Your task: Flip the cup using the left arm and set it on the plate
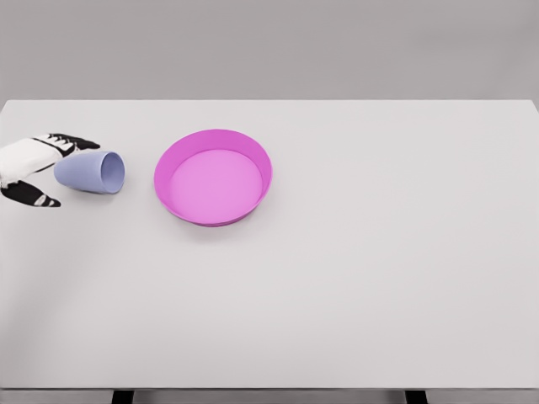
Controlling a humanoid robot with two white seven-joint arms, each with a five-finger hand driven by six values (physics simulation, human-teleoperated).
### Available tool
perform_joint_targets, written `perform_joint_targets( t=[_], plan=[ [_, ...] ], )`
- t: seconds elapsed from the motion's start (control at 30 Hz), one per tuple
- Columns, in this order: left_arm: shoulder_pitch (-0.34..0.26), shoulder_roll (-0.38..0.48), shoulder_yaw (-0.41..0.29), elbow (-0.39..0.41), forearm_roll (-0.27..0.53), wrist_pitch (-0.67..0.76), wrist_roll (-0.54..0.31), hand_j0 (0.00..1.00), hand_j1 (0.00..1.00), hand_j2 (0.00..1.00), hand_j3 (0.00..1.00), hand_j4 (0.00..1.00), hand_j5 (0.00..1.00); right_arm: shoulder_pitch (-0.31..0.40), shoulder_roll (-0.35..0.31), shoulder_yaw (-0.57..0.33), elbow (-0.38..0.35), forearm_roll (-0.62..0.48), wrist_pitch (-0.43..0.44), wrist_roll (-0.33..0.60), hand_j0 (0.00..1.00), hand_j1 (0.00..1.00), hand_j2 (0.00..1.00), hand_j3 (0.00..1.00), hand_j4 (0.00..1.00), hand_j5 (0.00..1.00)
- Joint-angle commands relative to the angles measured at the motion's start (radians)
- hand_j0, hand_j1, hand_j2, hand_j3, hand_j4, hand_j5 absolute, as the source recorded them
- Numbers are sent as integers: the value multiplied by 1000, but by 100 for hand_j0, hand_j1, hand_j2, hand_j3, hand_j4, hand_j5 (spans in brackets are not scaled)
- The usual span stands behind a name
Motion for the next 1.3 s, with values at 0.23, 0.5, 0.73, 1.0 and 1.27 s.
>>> perform_joint_targets(
  t=[0.23, 0.5, 0.73, 1.0, 1.27],
  plan=[
    [-15, -37, -27, 2, 59, 2, 1, 100, 100, 100, 100, 100, 100, 0, 0, 0, 0, 0, 1, -1, 100, 100, 100, 100, 100, 100],
    [-90, -91, -95, 121, 53, 2, 1, 100, 100, 100, 100, 100, 100, 0, 0, 0, 0, 0, -1, 0, 100, 100, 100, 100, 100, 100],
    [-95, -95, -119, 125, 52, 2, 0, 100, 100, 100, 100, 100, 100, 0, 0, 0, 0, 0, 1, 0, 100, 100, 100, 100, 100, 100],
    [-121, -109, -121, 164, 53, 2, 0, 100, 100, 100, 100, 100, 100, 0, 0, 0, 0, 0, -1, 0, 100, 100, 100, 100, 100, 100],
    [-138, -153, -121, 203, 49, 2, 0, 100, 100, 100, 100, 100, 100, 0, 0, 0, 0, 0, 1, 0, 100, 100, 100, 100, 100, 100]
  ],
)
